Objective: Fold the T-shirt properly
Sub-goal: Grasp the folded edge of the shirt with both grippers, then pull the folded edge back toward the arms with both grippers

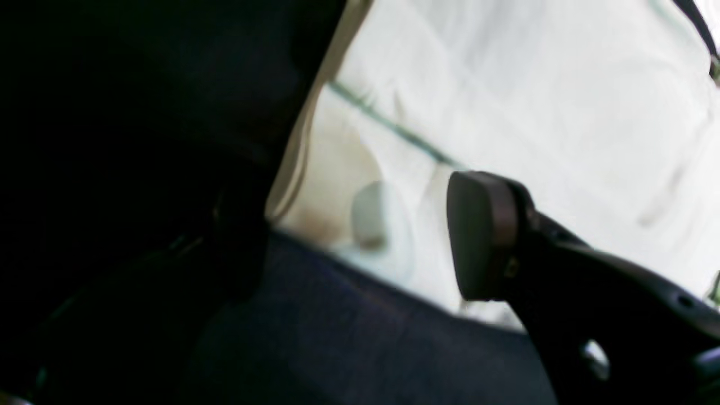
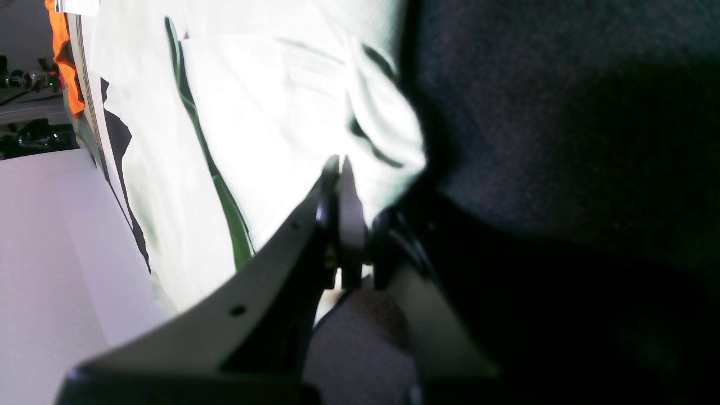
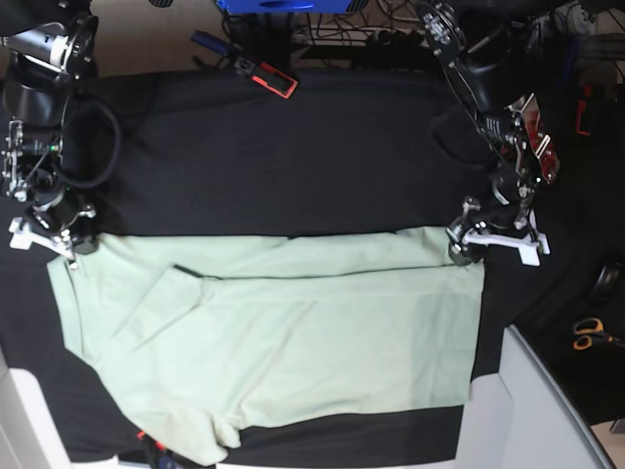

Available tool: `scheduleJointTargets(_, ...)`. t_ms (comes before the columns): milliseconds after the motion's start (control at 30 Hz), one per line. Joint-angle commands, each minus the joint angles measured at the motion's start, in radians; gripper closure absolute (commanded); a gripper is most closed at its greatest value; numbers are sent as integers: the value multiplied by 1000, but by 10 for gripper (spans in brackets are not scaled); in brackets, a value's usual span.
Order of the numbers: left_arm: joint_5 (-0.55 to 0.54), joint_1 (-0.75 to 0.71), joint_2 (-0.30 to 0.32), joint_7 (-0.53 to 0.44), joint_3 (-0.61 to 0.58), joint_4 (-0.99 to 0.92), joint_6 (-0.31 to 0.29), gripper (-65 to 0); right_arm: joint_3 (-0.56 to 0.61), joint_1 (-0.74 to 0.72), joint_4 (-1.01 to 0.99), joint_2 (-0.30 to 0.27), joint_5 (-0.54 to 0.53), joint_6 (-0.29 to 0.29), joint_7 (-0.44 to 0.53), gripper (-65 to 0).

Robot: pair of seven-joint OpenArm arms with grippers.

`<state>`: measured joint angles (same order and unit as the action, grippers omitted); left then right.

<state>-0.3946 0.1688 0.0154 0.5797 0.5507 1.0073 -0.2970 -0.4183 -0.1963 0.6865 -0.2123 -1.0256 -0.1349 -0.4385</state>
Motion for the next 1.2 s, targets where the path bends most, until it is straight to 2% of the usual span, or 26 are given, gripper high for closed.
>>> scheduleJointTargets(0,10,18,-2,33,-1,-23,5,-470,2,-16,9,-16,0,-4,0,0)
scheduleJointTargets(100,10,28,-2,33,-1,-51,5,-447,2,-16,9,-14,0,-4,0,0)
scheduleJointTargets(133,10,28,-4,33,-1,-49,5,-401,2,-16,9,-14,0,-4,0,0)
scheduleJointTargets(233,10,28,-13,33,1,-49,5,-175,2,-16,9,-14,1,-4,0,0)
scheduleJointTargets(300,10,27,-13,33,1,-54,5,-67,3,-16,9,-14,3,-4,0,0)
scheduleJointTargets(467,13,21,-13,35,1,-54,5,-42,3,-15,9,-14,3,-4,0,0)
scheduleJointTargets(500,19,19,-12,38,-1,-54,5,-7,0,-13,9,-14,3,-4,0,0)
scheduleJointTargets(533,21,19,-10,38,-1,-54,5,0,-3,-13,9,-14,1,-4,0,0)
scheduleJointTargets(800,23,-21,4,39,-5,-44,5,0,-4,4,17,-16,1,-4,0,0)
scheduleJointTargets(967,23,-65,2,41,-7,26,5,0,-4,28,19,-17,1,-4,0,0)
scheduleJointTargets(1167,23,-111,5,41,-7,63,5,0,-4,105,140,-17,0,-2,-1,0)
